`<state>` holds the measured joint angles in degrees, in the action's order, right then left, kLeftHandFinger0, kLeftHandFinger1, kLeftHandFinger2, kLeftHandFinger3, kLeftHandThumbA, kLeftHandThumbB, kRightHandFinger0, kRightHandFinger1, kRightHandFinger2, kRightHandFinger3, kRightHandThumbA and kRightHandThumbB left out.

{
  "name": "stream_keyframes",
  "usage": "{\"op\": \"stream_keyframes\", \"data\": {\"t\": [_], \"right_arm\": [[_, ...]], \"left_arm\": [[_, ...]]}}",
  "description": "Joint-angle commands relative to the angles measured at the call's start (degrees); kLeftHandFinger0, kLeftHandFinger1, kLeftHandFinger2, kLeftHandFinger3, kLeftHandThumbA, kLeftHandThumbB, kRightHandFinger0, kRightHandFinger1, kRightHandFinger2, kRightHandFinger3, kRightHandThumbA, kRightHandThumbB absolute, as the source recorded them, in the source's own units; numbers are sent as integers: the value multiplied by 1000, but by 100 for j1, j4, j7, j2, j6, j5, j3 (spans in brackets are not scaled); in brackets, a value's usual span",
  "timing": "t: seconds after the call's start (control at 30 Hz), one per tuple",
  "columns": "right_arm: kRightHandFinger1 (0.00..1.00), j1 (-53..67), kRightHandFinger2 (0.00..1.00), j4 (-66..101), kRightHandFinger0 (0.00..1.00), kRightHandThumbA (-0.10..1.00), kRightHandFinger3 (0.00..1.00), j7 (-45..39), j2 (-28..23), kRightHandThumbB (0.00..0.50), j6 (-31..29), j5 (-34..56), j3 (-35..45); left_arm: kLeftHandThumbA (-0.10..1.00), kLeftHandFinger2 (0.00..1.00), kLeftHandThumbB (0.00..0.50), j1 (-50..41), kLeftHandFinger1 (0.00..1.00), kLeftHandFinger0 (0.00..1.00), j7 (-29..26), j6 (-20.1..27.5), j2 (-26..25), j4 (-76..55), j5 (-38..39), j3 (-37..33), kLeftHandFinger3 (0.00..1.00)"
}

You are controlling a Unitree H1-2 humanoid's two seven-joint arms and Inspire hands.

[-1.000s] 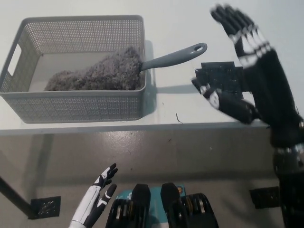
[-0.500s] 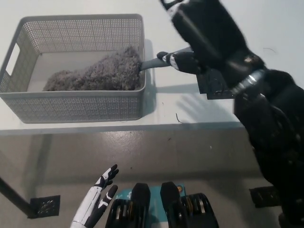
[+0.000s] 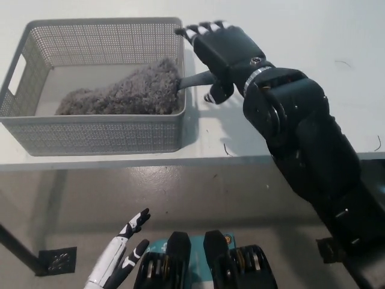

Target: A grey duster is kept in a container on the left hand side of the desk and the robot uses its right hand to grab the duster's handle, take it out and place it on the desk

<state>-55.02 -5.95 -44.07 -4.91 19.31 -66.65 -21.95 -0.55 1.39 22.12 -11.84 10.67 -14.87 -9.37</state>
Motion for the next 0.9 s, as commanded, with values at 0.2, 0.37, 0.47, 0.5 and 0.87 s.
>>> {"op": "stream_keyframes", "data": {"t": [0.2, 0.37, 0.47, 0.5, 0.87], "right_arm": [[1000, -304, 1000, -693, 1000, 940, 1000, 70, 190, 500, 762, -203, -46], [1000, -494, 1000, -1948, 1000, 960, 1000, 970, 245, 500, 689, -62, -142], [1000, -614, 1000, -2599, 1000, 981, 1000, 1672, 367, 500, 570, 40, -178], [1000, -688, 1000, -2834, 1000, 958, 1000, 2135, 480, 500, 468, 136, -115], [0, -1376, 219, -5234, 1, -100, 286, 7051, 1227, 168, -835, 666, 291]], "left_arm": [[1000, 1000, 142, 96, 1000, 1000, 77, 292, -59, -66, -90, -70, 1000], [1000, 1000, 138, 72, 1000, 1000, 163, 235, -96, -131, -92, -93, 1000], [1000, 1000, 134, 56, 1000, 1000, 223, 290, -110, -125, -53, -115, 1000], [1000, 1000, 139, 42, 1000, 1000, 269, 244, -108, -141, 3, -119, 1000], [1000, 1000, 146, -30, 1000, 1000, 320, 127, -49, -282, -149, -199, 1000]]}}
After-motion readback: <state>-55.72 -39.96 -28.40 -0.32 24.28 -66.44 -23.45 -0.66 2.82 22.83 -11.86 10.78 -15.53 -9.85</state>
